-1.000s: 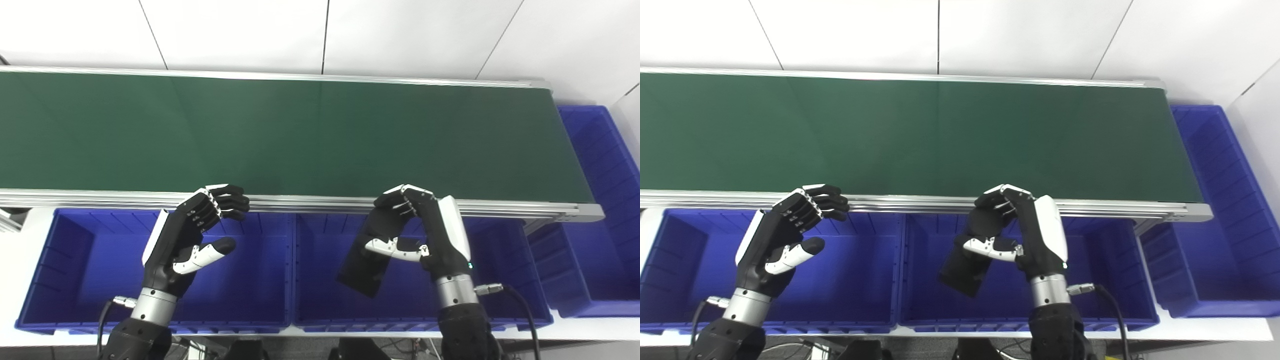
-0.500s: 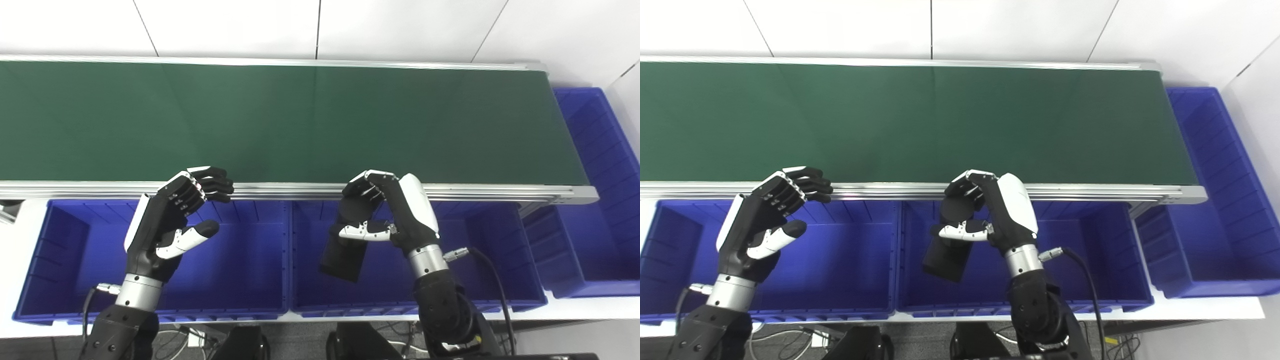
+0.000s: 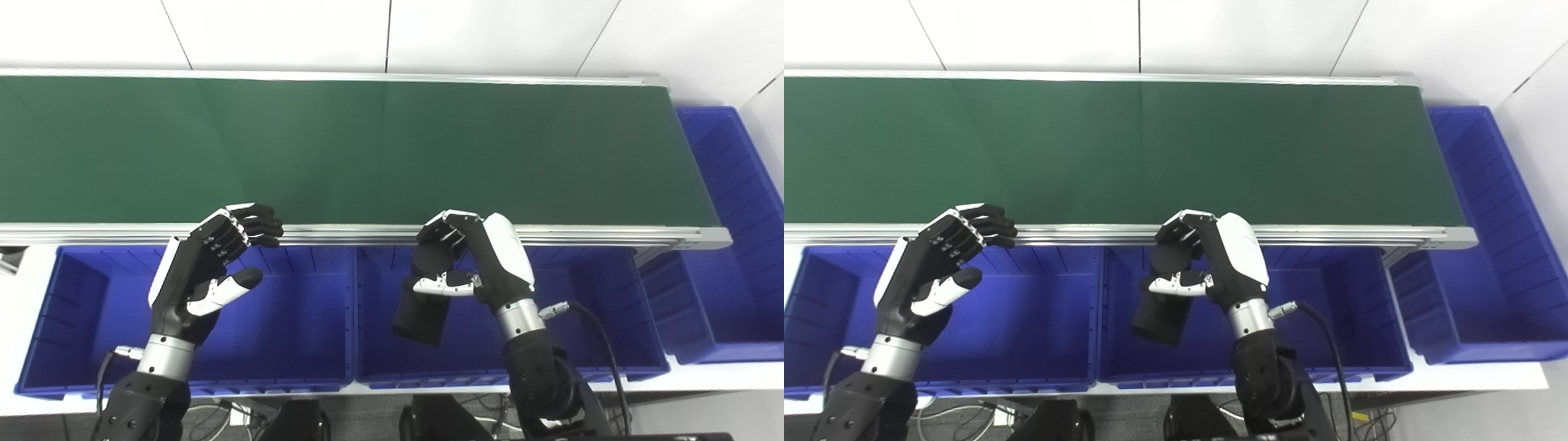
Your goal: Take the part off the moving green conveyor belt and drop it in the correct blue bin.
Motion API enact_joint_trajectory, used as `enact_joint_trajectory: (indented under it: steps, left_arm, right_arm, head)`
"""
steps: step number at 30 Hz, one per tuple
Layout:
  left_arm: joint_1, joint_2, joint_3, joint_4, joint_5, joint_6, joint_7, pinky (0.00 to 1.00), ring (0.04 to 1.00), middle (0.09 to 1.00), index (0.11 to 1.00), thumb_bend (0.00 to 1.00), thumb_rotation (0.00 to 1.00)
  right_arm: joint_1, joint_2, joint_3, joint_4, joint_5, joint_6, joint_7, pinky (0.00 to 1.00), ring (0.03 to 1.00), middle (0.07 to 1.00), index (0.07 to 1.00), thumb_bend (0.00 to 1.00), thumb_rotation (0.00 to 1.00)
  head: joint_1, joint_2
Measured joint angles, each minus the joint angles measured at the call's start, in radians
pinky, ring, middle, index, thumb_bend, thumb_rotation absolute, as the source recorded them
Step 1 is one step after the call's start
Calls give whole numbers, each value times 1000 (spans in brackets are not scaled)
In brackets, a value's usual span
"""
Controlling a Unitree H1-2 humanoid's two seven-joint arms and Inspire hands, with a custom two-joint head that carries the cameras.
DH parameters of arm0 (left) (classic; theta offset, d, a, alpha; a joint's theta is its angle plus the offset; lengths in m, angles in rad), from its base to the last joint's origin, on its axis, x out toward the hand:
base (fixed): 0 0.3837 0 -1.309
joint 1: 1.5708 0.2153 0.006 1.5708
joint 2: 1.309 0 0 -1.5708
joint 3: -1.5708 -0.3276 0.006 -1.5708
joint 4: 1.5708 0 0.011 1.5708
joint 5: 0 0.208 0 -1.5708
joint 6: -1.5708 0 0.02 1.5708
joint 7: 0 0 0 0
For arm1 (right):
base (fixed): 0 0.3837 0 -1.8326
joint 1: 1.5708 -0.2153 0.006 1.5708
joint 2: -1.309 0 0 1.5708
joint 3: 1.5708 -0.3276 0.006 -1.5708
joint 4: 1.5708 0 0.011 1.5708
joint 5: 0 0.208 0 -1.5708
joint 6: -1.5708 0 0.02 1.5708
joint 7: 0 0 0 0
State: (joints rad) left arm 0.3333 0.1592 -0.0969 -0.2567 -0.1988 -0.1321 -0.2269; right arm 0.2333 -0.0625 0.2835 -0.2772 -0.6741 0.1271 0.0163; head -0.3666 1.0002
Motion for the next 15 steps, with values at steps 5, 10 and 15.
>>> enact_joint_trajectory:
  steps: [5, 10, 15]
  left_arm:
    - [2, 0, 0, -4, 0, 1, 0, 585, 625, 640, 659, 948, 516]
    - [3, 1, 0, -17, 1, 4, 0, 578, 622, 640, 658, 941, 524]
    - [3, 2, 0, -23, 0, 10, 0, 584, 628, 644, 658, 947, 515]
  right_arm:
    - [14, 0, 2, -11, -1, 0, 2, 368, 455, 514, 486, 501, 0]
    - [20, -33, 38, -84, -57, 54, 97, 435, 511, 515, 484, 521, 0]
    - [16, -80, 75, -135, -146, 130, 236, 626, 689, 691, 640, 712, 314]
  head:
    - [5, 3]
    - [3, 5]
    - [6, 3]
